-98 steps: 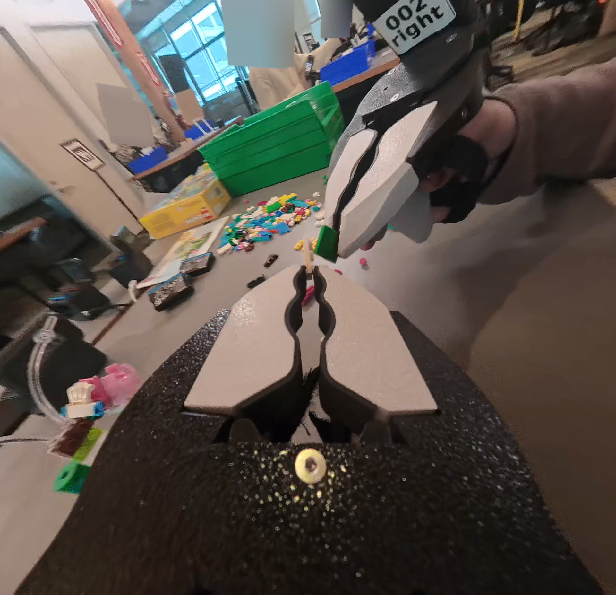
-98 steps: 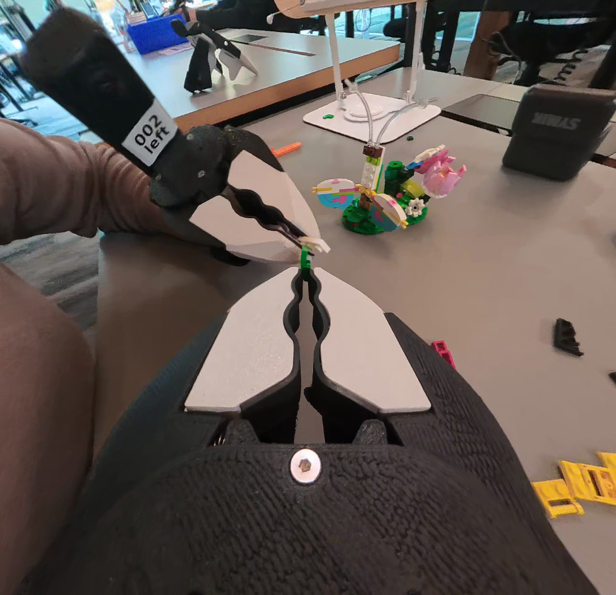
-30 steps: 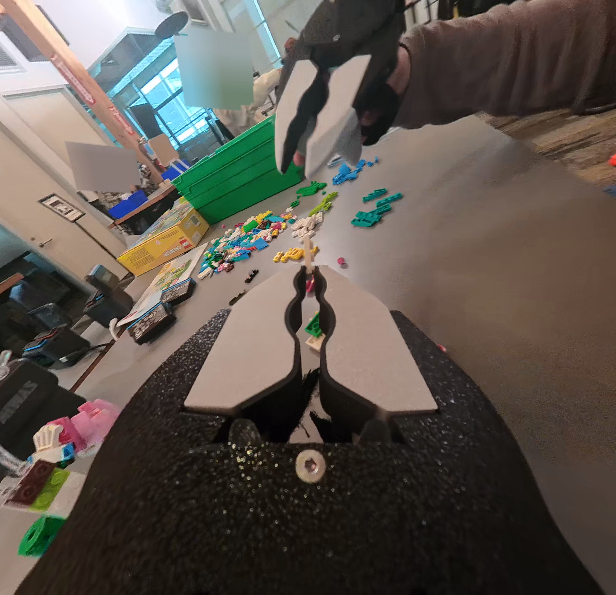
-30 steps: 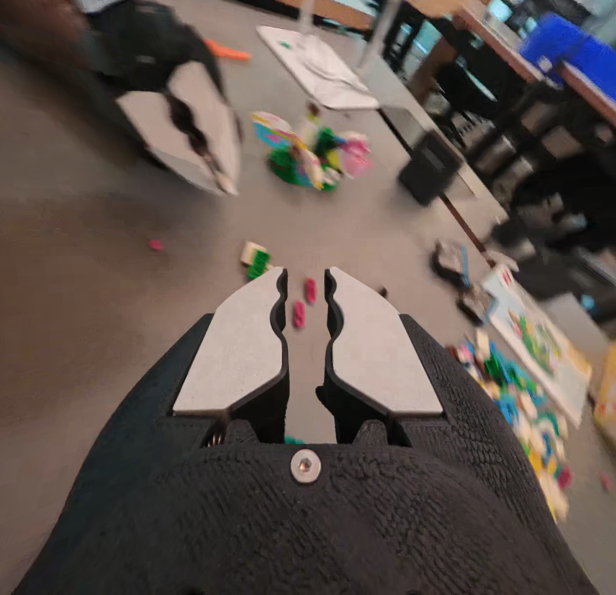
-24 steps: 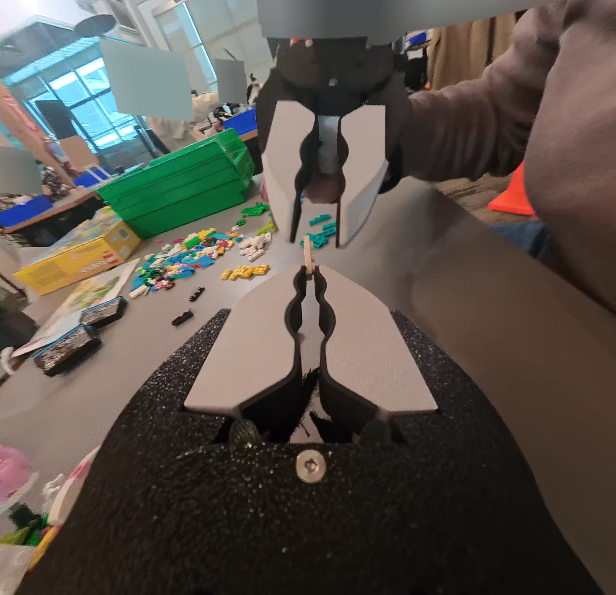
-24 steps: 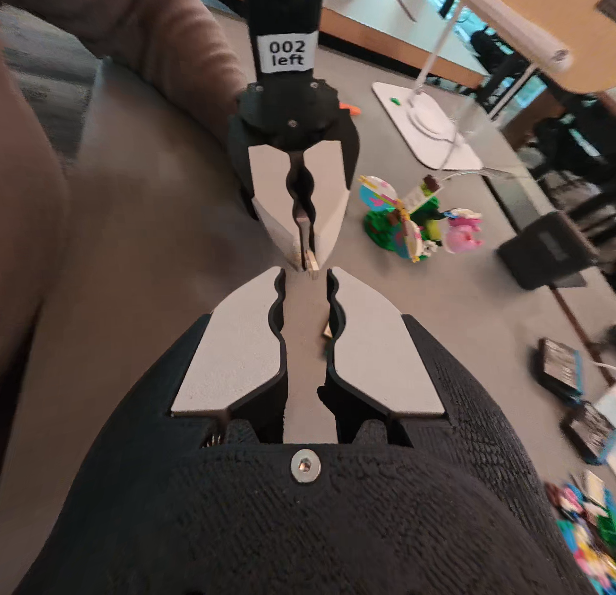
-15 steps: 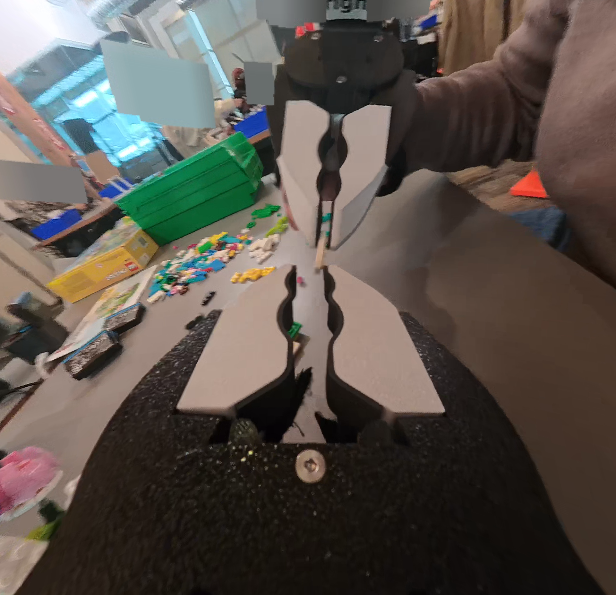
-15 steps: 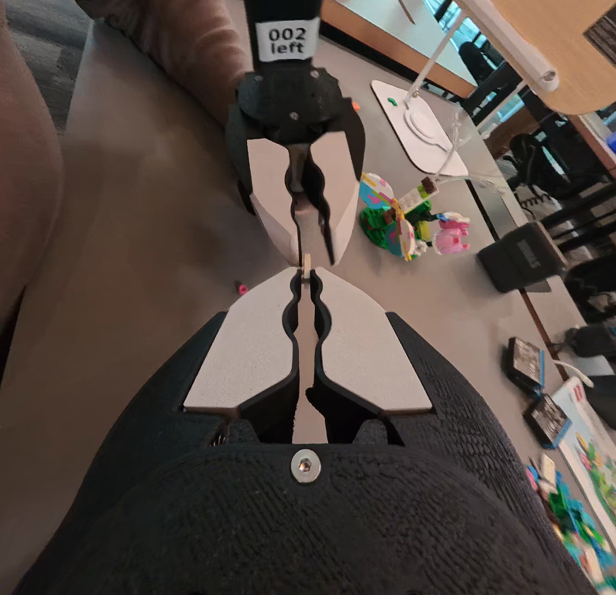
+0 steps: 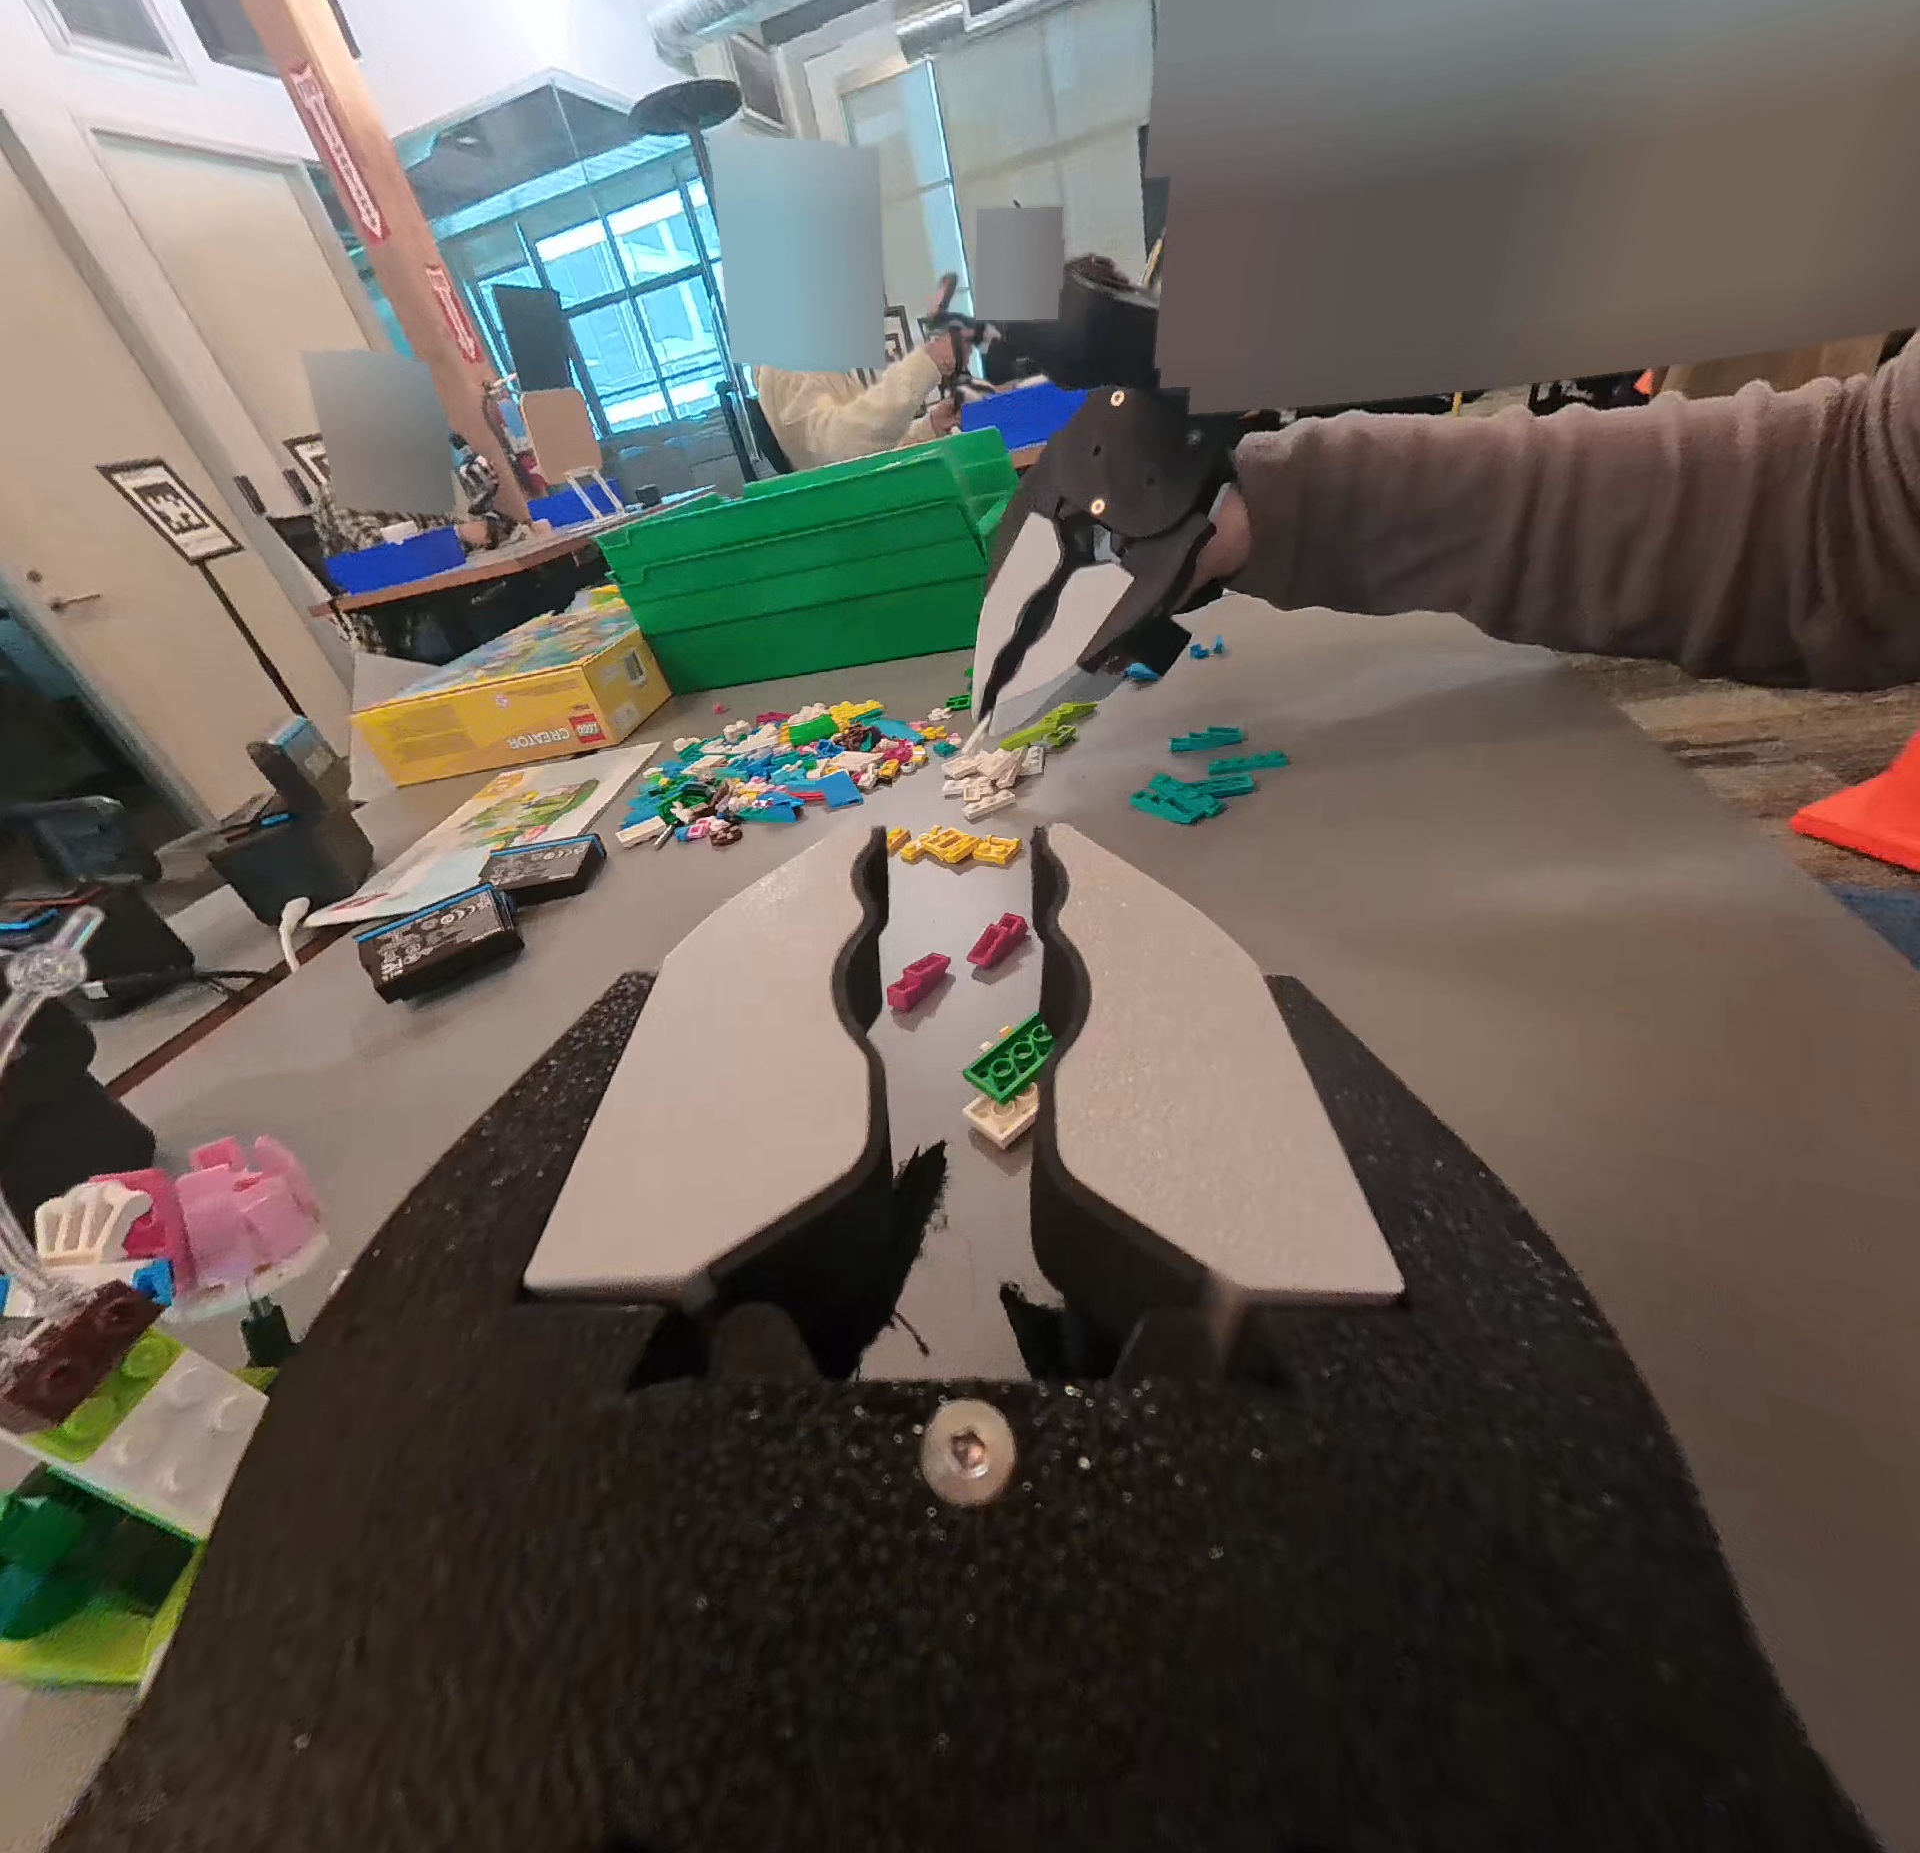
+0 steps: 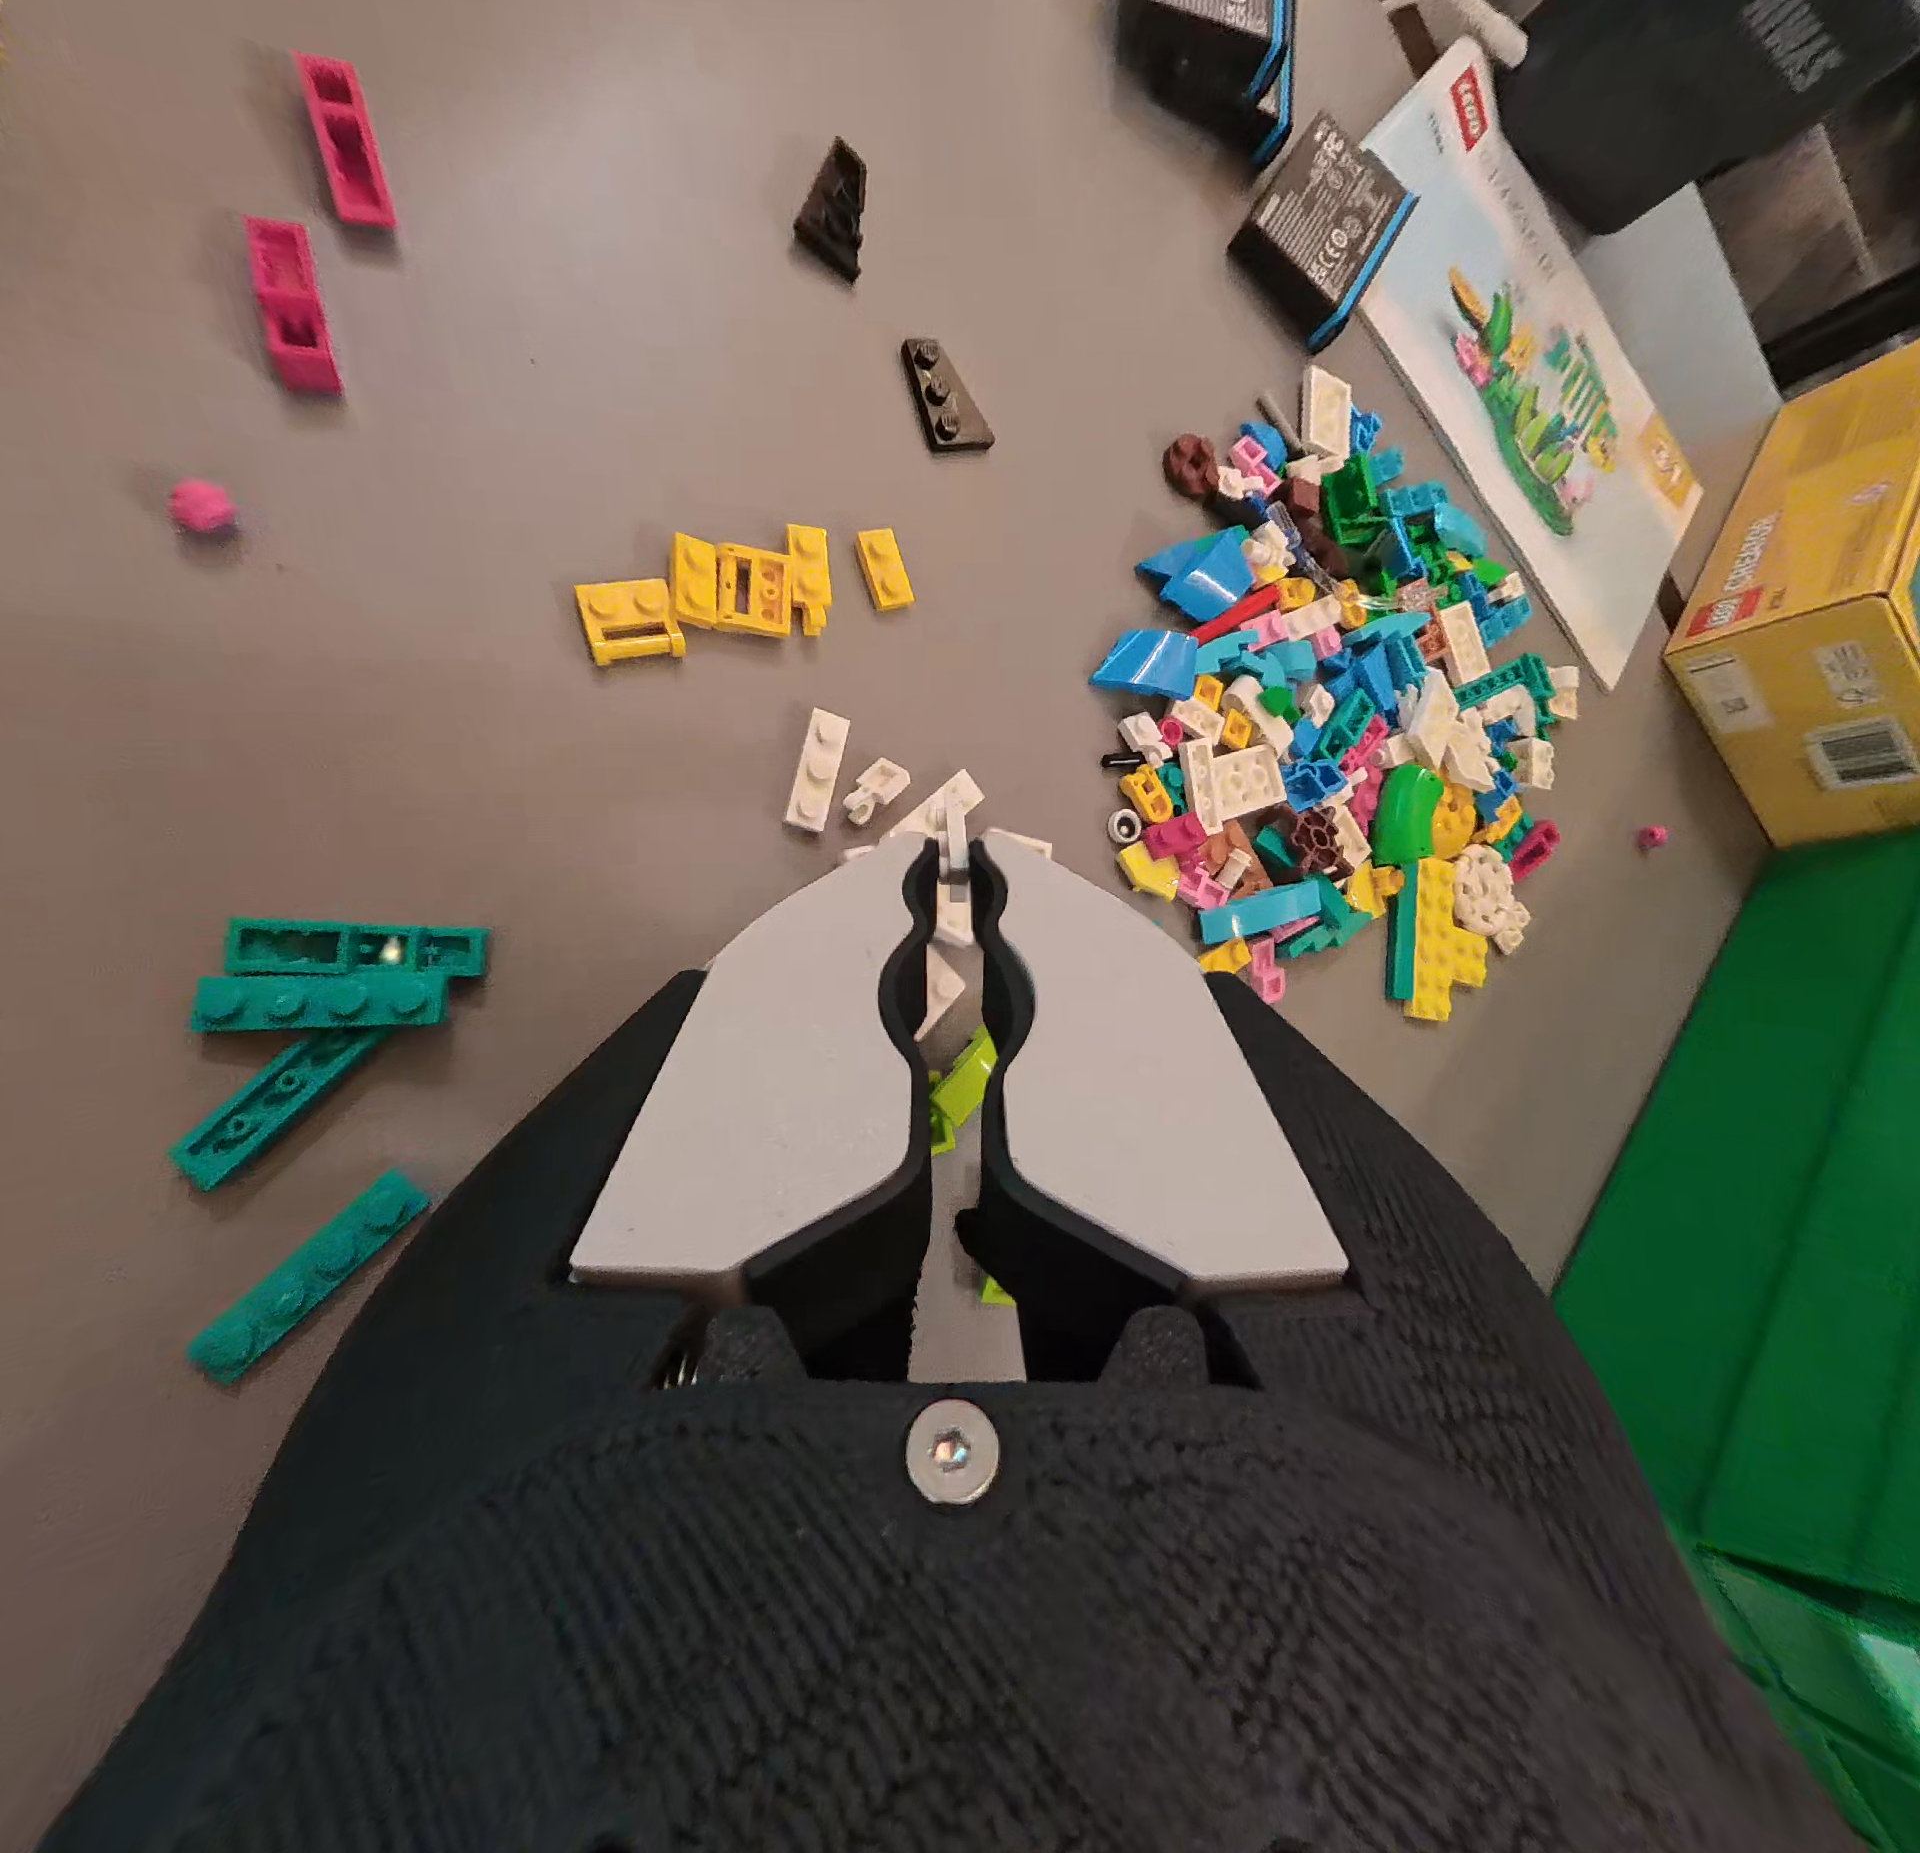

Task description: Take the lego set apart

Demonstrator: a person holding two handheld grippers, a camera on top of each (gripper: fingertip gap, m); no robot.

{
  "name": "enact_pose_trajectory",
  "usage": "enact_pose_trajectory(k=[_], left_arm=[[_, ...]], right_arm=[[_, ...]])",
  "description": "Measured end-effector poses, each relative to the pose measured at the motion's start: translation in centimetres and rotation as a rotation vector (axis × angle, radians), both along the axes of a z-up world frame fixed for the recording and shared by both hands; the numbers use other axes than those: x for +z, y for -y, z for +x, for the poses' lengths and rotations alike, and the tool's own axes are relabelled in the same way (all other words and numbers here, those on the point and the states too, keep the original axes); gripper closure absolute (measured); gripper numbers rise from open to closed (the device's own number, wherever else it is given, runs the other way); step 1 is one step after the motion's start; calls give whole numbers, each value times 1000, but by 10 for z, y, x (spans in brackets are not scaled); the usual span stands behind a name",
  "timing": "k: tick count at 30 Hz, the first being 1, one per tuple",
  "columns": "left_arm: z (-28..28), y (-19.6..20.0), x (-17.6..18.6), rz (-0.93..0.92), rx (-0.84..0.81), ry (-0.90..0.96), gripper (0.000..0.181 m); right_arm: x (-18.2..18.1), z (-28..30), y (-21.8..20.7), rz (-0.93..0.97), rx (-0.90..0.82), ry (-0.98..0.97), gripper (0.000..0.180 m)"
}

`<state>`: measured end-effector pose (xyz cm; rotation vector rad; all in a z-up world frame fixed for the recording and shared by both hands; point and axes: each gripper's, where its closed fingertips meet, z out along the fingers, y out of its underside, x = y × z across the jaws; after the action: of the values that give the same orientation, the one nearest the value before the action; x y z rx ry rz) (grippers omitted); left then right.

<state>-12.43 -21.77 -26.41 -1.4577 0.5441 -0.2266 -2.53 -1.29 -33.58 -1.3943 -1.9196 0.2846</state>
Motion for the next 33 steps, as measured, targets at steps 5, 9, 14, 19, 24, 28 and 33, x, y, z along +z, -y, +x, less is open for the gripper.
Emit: enact_pose_trajectory(k=[5, 9, 14, 19, 24, 28, 33], left_arm=[[-11, -4, 3, -9, 56, 53, 148], [-18, -6, 5, -26, 68, 113, 146], [-19, -6, 4, -36, 66, 118, 146], [-13, -6, 1, -39, 50, 80, 147], [-14, -12, -17, -120, 69, -69, 132], [-7, -14, -33, -62, 125, -448, 123], [-4, -12, -35, 53, 168, -642, 153]], right_arm=[[25, -18, 37, -49, 90, -116, 161], [43, -50, 131, -208, 317, -230, 153], [0, -72, 172, -255, 356, -73, 143], [-19, -83, 171, -227, 334, 10, 161], [-12, -89, 173, -317, 324, -28, 166], [13, -91, 186, -501, 350, -149, 167], [27, -88, 194, -622, 388, -211, 171]])
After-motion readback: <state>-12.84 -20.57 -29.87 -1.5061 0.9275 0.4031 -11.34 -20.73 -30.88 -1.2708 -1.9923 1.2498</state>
